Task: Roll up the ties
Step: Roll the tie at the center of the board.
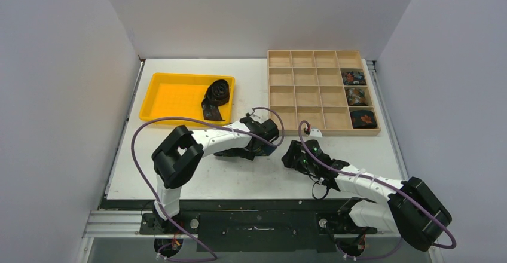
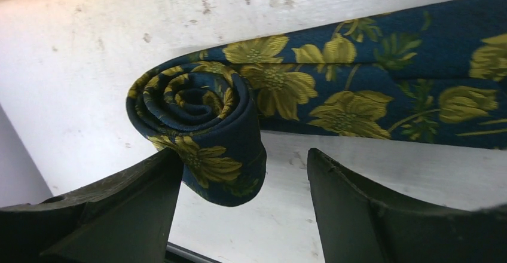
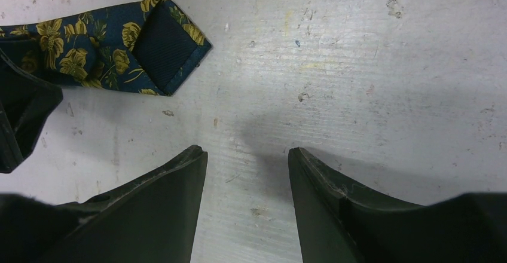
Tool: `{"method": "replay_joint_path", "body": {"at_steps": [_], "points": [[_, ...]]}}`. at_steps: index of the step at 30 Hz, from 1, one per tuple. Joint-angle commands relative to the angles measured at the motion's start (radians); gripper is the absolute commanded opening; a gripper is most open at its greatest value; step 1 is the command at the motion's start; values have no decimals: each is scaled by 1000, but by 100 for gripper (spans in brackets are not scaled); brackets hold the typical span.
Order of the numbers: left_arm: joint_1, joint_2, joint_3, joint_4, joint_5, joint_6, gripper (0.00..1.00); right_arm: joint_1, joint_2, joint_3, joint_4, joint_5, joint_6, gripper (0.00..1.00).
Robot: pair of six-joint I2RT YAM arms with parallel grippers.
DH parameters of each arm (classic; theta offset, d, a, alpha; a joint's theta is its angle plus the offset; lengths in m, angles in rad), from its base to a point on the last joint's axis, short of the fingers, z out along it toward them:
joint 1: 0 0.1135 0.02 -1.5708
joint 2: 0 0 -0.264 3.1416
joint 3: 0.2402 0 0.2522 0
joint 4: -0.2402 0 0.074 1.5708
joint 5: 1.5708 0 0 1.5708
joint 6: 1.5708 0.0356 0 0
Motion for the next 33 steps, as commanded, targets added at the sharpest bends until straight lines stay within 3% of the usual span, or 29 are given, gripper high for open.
{"method": "replay_joint_path", "body": {"at_steps": [1, 10, 22, 33], "points": [[-7, -54, 21, 99, 92, 7, 74, 8, -26, 7, 50, 27, 1, 53], [-8, -139, -26, 205, 195, 34, 78, 8, -86, -30, 43, 51, 8, 53], [-3, -63, -42, 319, 251, 47, 77, 8, -127, -27, -7, 35, -5, 53], [20, -277, -146, 410, 284, 26, 85, 8, -153, -14, -5, 50, -32, 53]]}}
